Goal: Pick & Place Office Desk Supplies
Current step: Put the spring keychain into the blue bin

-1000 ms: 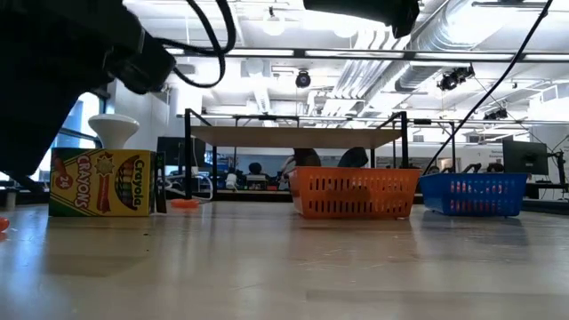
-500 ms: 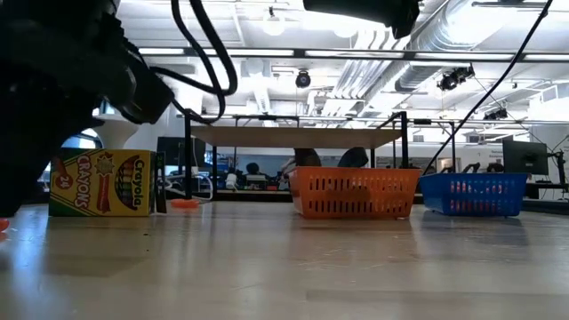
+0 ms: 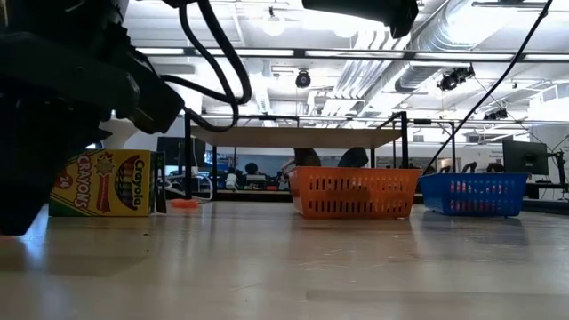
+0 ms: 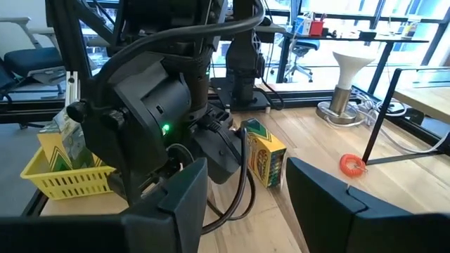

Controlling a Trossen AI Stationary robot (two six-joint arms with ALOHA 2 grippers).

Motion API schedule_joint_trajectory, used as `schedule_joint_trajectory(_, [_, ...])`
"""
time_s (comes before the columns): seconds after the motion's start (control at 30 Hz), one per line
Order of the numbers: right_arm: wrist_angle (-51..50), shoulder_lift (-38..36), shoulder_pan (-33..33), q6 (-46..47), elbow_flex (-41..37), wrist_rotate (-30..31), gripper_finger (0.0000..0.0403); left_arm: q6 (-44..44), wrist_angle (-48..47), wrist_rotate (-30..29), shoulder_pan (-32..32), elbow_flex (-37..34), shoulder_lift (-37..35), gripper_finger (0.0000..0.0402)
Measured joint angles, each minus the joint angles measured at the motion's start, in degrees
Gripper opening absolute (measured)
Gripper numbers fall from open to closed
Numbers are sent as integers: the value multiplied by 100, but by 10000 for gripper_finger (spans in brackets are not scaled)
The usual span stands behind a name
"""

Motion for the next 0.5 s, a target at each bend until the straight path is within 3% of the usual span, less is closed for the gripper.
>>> schedule_joint_trajectory(0.5, [-11, 0, 0, 0, 0, 2, 181, 547, 373, -210, 39, -10, -30, 102])
